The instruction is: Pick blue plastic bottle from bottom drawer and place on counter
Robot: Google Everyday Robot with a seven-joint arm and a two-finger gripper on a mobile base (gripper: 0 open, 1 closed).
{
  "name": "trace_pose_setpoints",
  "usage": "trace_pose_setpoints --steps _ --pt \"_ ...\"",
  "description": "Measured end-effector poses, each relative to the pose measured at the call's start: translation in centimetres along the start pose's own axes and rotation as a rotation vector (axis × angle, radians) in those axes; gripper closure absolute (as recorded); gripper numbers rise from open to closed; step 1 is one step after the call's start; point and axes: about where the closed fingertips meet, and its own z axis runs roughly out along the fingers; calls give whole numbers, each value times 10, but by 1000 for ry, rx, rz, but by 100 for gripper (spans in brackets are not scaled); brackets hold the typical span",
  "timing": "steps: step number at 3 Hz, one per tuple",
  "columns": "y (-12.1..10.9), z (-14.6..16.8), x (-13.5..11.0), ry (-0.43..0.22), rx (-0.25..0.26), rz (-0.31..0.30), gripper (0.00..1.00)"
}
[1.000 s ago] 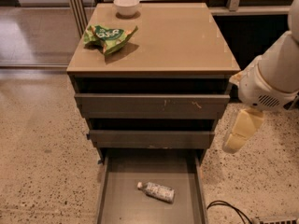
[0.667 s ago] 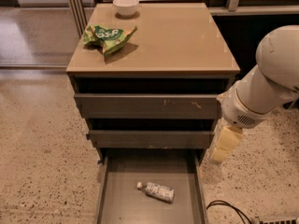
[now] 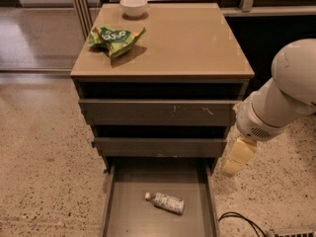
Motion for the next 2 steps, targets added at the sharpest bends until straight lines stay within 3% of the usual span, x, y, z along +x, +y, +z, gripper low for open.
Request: trace_pose_setpoints --steps 1,2 --pt "4 35 16 18 31 72 0" --pt "7 85 15 9 6 96 0"
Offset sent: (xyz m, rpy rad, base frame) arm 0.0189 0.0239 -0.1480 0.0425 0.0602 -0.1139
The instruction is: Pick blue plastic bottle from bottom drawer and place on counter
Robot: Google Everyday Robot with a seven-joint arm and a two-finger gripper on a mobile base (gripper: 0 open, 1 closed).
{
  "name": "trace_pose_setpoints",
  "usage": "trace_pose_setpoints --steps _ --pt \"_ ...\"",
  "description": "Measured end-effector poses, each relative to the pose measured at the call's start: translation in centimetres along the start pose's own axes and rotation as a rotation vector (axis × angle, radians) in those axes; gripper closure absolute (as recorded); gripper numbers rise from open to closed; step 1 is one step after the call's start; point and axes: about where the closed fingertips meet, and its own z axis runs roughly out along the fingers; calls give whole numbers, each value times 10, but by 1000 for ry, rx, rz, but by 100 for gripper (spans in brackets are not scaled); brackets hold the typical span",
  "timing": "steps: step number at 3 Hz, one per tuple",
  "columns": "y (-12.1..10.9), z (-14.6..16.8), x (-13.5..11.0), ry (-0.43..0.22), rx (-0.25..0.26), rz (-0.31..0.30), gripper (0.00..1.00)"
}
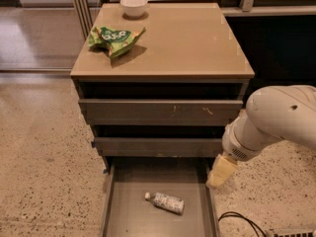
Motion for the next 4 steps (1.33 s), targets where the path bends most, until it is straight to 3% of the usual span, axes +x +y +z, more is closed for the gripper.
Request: trace_pose_setpoints --steps 1,2,4 --pt "7 40 -6 -19 -57 -3 0" --pt "7 40 -6 -19 -57 -3 0" --pt "18 106 -9 -54 -92 -11 0"
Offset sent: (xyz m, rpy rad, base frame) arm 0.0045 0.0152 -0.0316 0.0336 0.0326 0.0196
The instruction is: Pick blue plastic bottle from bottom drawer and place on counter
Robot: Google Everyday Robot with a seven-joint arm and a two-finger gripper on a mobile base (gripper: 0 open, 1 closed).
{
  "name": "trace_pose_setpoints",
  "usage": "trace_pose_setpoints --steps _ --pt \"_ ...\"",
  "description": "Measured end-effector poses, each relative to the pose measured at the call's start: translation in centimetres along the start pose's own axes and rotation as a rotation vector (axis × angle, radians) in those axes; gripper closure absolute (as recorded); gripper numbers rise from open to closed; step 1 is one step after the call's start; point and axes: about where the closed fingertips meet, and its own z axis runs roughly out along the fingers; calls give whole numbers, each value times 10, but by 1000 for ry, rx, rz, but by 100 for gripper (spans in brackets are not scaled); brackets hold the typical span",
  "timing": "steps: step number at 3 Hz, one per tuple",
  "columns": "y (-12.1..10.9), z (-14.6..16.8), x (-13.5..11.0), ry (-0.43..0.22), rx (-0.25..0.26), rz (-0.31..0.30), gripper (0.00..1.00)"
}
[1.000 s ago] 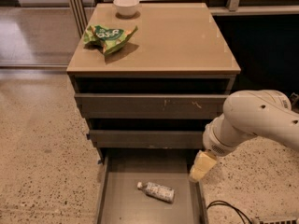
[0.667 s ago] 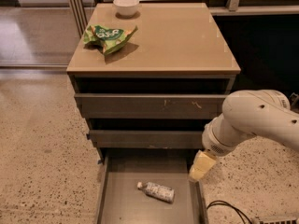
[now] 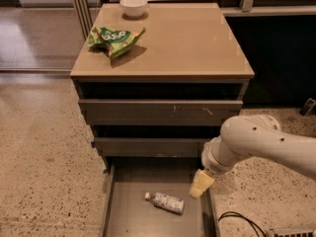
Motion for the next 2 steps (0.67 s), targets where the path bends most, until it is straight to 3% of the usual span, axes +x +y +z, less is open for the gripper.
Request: trace_pose_setpoints --steps 1,2 --pt "5 48 -9 -37 -38 -36 0" --pt "17 93 -5 -102 -109 -41 0"
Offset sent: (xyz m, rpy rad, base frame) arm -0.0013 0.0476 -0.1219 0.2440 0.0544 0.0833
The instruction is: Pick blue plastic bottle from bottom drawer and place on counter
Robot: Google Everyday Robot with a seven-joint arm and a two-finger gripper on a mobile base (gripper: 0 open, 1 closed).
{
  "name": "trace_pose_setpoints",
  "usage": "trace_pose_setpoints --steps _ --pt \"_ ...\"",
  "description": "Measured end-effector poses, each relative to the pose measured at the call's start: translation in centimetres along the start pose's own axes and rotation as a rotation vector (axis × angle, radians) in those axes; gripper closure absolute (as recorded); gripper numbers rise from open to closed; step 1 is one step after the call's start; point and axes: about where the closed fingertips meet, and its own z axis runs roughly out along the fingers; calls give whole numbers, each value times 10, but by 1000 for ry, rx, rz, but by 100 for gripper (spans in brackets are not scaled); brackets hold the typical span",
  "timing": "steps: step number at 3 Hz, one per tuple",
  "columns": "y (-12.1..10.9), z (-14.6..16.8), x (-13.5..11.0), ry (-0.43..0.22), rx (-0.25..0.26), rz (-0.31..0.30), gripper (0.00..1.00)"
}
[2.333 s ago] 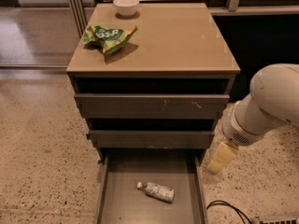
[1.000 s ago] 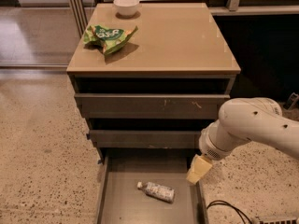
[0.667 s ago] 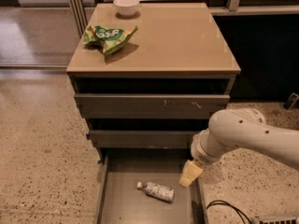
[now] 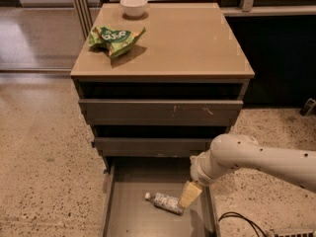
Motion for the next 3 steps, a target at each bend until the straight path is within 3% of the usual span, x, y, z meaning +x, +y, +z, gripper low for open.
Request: trace_pose_setpoints --steps 1,2,3 --pt "0 0 0 0 0 0 0" --pt "0 21 9 -8 -25 22 0" --pt "2 71 27 1 -71 54 0"
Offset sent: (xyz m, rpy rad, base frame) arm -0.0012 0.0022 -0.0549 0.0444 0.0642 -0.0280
